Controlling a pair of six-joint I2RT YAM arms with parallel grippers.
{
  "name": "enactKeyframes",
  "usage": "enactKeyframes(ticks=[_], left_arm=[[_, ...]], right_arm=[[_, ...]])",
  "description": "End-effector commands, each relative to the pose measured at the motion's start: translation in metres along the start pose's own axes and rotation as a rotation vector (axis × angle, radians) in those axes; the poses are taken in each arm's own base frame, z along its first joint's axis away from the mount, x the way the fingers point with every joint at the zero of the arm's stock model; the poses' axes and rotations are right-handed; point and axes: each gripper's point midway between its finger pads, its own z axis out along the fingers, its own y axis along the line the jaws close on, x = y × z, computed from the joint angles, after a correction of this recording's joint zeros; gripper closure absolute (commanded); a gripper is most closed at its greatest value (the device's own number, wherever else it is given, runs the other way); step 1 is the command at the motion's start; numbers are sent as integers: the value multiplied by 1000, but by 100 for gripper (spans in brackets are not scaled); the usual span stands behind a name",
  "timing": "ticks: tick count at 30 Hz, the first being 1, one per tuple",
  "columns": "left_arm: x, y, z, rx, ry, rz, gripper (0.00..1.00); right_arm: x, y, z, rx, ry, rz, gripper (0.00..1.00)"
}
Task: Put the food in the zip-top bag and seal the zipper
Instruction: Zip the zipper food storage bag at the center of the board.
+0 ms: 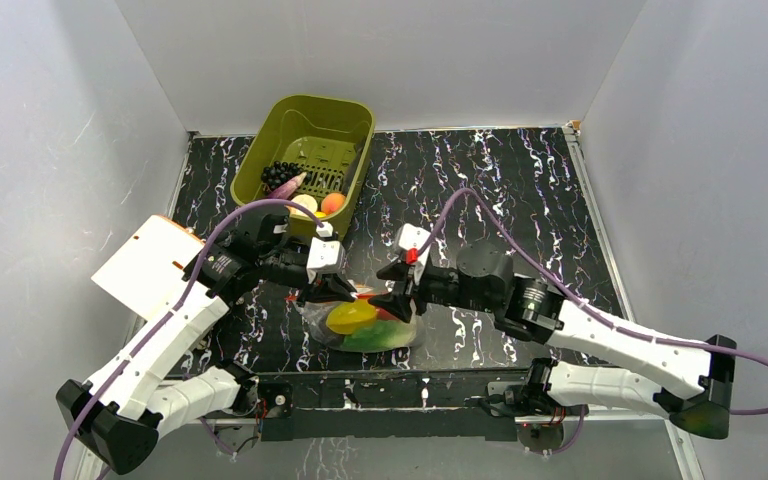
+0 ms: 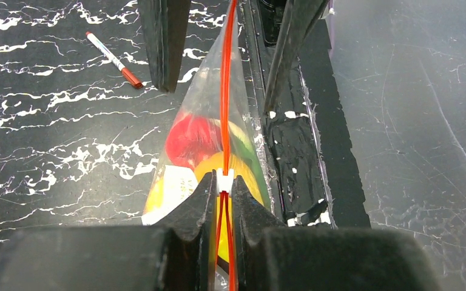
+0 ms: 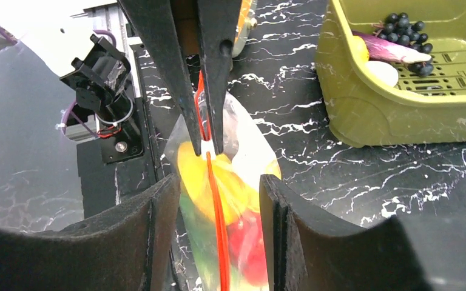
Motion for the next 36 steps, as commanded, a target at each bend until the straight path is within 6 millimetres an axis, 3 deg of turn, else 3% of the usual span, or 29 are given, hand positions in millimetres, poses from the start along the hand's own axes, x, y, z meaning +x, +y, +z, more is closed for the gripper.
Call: enactKeyframes(ticks=[1, 3, 10, 12, 16, 36], left_arm=[[-19, -3, -3, 21, -53, 32, 100], [-22, -4, -4, 20, -60, 36, 100], [-23, -3, -4, 18, -55, 31, 100], [-23, -3, -4, 21, -55, 30, 100], [-21, -4, -4, 23, -49, 25, 100], [10, -7, -12, -27, 79, 2, 100]], right_arm=[[-31, 8, 9, -66, -52, -52, 52], [-16, 12, 21, -97, -2, -46, 55], [-1, 7, 23, -72, 37, -68, 61], [3, 5, 22, -66, 51, -78, 70], [2, -2, 17, -19, 47, -87, 100], [-36, -52, -27, 311, -99, -85, 100]])
